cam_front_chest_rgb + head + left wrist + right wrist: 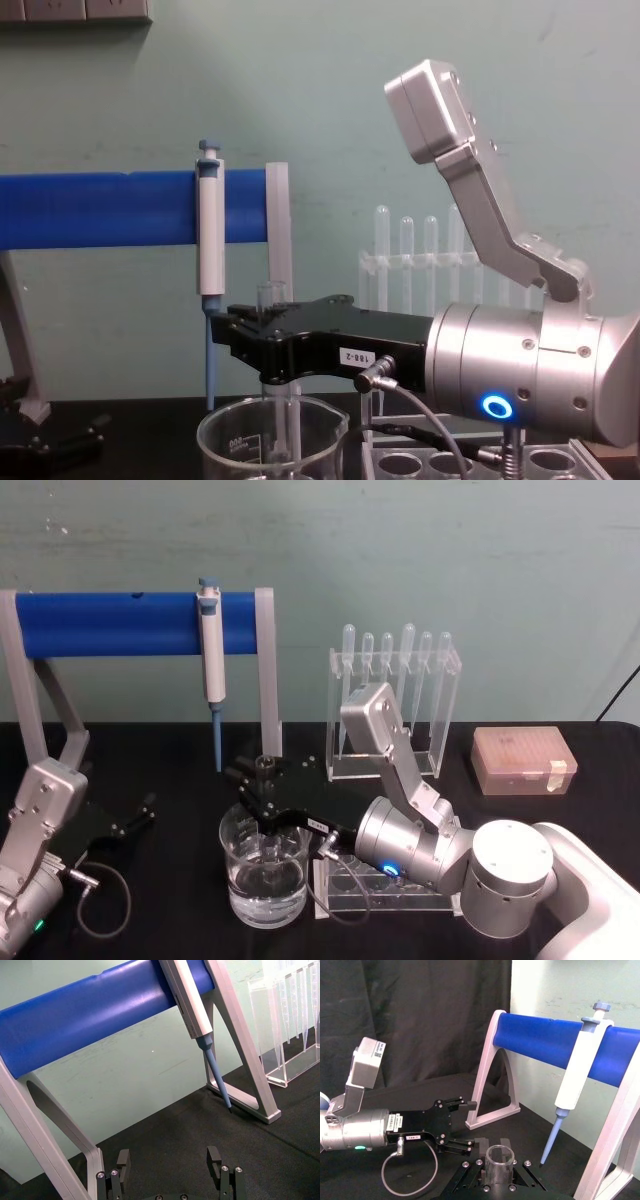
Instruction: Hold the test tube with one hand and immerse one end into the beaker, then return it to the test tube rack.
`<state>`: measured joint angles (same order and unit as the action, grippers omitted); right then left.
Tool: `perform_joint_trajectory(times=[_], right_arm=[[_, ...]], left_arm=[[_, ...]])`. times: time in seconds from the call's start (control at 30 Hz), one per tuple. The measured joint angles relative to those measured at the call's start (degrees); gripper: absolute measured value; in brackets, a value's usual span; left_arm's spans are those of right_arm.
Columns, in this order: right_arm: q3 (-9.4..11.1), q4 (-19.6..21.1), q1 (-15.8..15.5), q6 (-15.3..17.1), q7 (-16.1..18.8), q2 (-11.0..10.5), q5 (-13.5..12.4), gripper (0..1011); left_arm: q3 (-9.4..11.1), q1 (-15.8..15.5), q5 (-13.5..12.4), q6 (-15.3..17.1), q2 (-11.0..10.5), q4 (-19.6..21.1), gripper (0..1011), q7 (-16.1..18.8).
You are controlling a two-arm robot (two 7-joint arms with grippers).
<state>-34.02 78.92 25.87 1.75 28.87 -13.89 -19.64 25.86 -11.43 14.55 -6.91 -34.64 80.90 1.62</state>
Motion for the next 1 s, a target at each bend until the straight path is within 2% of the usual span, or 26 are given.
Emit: perform_joint_trajectory(times=[1.0], right_arm=[[0.0, 0.0, 0.0, 0.0, 0.0, 0.0, 0.0, 135]], left_arm=[[0.0, 0.0, 0.0, 0.0, 0.0, 0.0, 1000, 0.0]])
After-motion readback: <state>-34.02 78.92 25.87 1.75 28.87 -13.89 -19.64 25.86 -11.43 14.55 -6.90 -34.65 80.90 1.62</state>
